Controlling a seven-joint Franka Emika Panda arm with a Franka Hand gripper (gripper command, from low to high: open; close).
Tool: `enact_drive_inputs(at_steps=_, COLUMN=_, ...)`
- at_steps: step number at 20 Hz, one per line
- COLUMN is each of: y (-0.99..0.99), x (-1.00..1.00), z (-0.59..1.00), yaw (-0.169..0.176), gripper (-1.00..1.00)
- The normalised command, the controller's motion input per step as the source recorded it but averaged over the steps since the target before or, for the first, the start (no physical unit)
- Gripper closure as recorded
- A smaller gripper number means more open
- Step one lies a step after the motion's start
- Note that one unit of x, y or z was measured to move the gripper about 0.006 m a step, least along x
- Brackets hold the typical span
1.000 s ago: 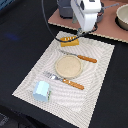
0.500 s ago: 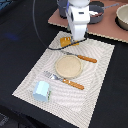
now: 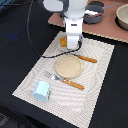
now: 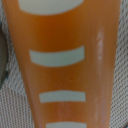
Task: Interact with the objects in diverse but meaningful ways.
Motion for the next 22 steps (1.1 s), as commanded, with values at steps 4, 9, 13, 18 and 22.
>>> enact_drive_inputs(at_steps=4, y=0.09, x=-0.26, z=-0.12, yaw=0.0, gripper=1.0)
enact_drive_inputs(at_steps=9, y=0.09, x=-0.2, z=-0.1, yaw=0.0, gripper=1.0)
enact_drive_inputs(at_steps=13, y=0.17, x=-0.13, z=-0.09, yaw=0.002, gripper=1.0)
enact_drive_inputs(at_steps=18, y=0.35, x=-0.04, z=0.33, yaw=0.063, gripper=1.0)
enact_drive_inputs(at_steps=22, y=0.45, x=-0.13, z=0.82, yaw=0.091, gripper=1.0)
